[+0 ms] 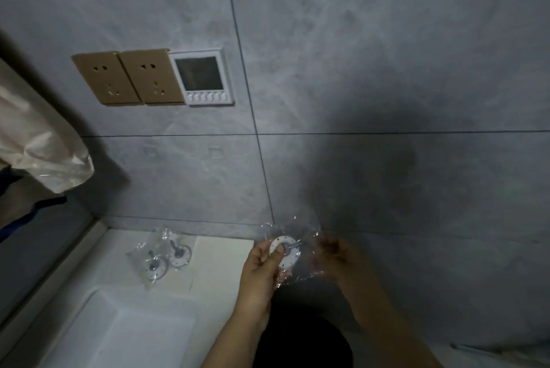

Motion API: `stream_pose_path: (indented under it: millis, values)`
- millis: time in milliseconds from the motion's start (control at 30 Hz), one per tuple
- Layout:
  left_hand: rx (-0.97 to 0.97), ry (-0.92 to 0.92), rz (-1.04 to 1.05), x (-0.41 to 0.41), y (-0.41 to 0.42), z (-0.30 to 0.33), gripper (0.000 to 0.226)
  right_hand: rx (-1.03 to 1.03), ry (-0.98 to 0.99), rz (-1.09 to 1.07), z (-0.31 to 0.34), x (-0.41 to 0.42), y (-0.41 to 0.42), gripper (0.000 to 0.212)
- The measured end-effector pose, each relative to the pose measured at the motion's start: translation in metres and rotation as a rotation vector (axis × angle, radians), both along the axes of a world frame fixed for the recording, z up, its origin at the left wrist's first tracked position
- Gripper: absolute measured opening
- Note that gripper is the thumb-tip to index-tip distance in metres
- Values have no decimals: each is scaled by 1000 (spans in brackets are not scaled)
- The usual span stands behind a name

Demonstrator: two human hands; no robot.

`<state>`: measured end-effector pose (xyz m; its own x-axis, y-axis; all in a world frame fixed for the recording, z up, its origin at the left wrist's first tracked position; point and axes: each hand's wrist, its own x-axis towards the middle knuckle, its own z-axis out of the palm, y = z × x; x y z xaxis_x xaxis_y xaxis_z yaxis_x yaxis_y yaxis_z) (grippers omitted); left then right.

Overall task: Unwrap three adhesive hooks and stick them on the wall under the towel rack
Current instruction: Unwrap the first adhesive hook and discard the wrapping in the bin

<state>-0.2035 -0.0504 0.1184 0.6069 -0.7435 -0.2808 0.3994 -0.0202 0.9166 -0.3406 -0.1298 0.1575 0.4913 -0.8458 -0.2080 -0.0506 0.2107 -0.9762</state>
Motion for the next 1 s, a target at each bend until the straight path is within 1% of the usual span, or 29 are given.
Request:
stream_pose_path:
  millis: [67,133,267,367,433,467,633,667,733,833,933,1000]
  values:
    - [-6,13,-3,-12,-4,5,28,-110,57,8,0,-16,-2,34]
    - [-17,30,-15,-22,-9,10,27,-247,127,21,0,-32,-3,49]
    - [-17,27,-42,-40,-18,15,26,-515,281,-26,-1,-54,-5,63]
    - [-19,3,-54,-48,-25,17,26,-683,328,-15,2,-65,-5,67]
    - [-19,-14,-57,-53,-29,17,28,-744,343,-11,1,-73,-6,63]
    - [-19,-20,-53,-54,-31,17,29,-771,358,-17,1,-76,-6,57]
    - [-18,-47,-46,-59,-38,18,28,-987,431,-93,1,-86,-11,10]
    - [-16,-55,-49,-59,-39,18,28,-992,439,-105,1,-86,-11,7]
    - [-14,-55,-47,-59,-40,18,27,-912,422,-152,-1,-85,-14,9]
    - [-21,-12,-40,-55,-41,18,26,-723,370,-253,-5,-81,-21,13]
    - [-41,71,-51,-50,-41,18,25,-537,293,-343,-7,-79,-31,14]
    - [-61,106,-65,-46,-40,19,25,-392,236,-385,-10,-78,-38,18]
